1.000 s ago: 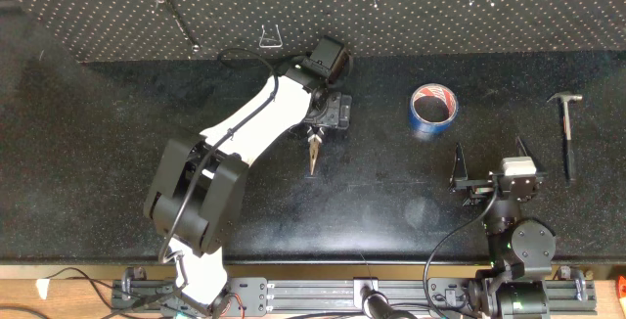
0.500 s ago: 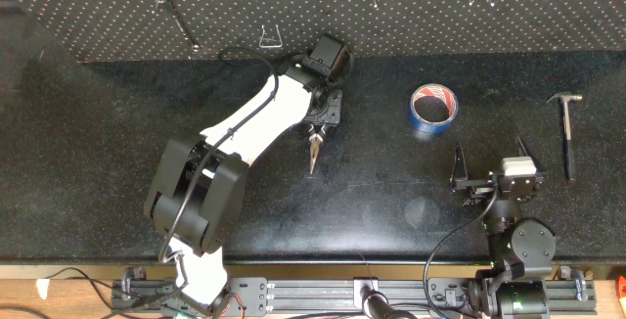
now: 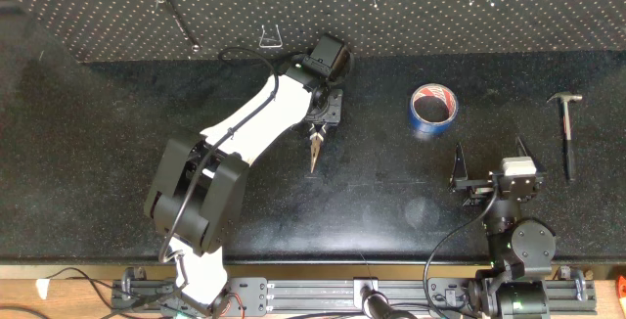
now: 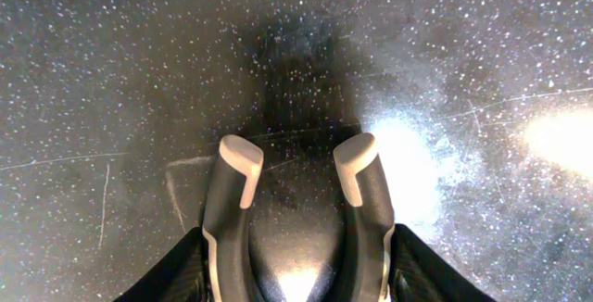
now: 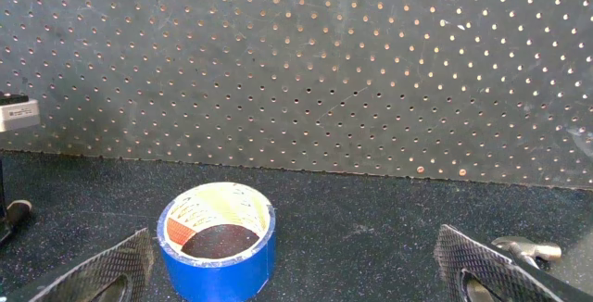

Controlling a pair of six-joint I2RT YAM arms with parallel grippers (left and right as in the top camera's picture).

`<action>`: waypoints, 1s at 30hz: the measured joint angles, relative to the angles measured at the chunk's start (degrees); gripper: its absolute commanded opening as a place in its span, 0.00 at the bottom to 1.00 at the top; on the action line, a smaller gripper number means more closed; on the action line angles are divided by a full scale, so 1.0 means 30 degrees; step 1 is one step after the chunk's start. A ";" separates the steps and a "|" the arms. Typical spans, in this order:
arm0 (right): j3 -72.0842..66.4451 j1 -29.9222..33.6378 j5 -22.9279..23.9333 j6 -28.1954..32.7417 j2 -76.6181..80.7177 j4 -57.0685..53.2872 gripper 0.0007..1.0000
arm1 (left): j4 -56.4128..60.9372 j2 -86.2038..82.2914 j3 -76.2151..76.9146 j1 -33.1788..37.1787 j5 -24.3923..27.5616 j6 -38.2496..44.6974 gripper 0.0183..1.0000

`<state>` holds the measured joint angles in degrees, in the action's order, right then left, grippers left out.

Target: Place Tools Onto Pegboard

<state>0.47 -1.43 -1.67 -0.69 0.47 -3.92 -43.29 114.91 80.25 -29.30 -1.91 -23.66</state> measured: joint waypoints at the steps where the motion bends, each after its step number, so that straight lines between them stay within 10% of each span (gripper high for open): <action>1: 0.0000 0.0000 0.0000 0.0000 0.0000 0.0000 0.99 | 0.0044 0.0000 0.0007 0.0000 0.0007 0.0000 0.01; 14: 0.0000 0.0000 0.0000 0.0000 -0.0007 0.0000 0.99 | -0.1297 -0.9755 -0.2412 0.0051 -0.2652 0.0000 0.01; 22: 0.0000 0.0000 0.0000 0.0000 0.0000 0.0000 0.99 | 1.4280 -1.1570 -0.7876 0.2113 -0.4313 0.4299 0.01; 30: 0.0000 0.0000 0.0000 0.0000 0.0000 0.0000 0.99 | 2.1041 -0.9479 -0.7941 0.3490 -0.6040 0.6579 0.01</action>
<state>0.47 -1.43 -1.67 -0.69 0.47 -3.92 19.84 86.48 56.42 -18.83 -20.03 -3.92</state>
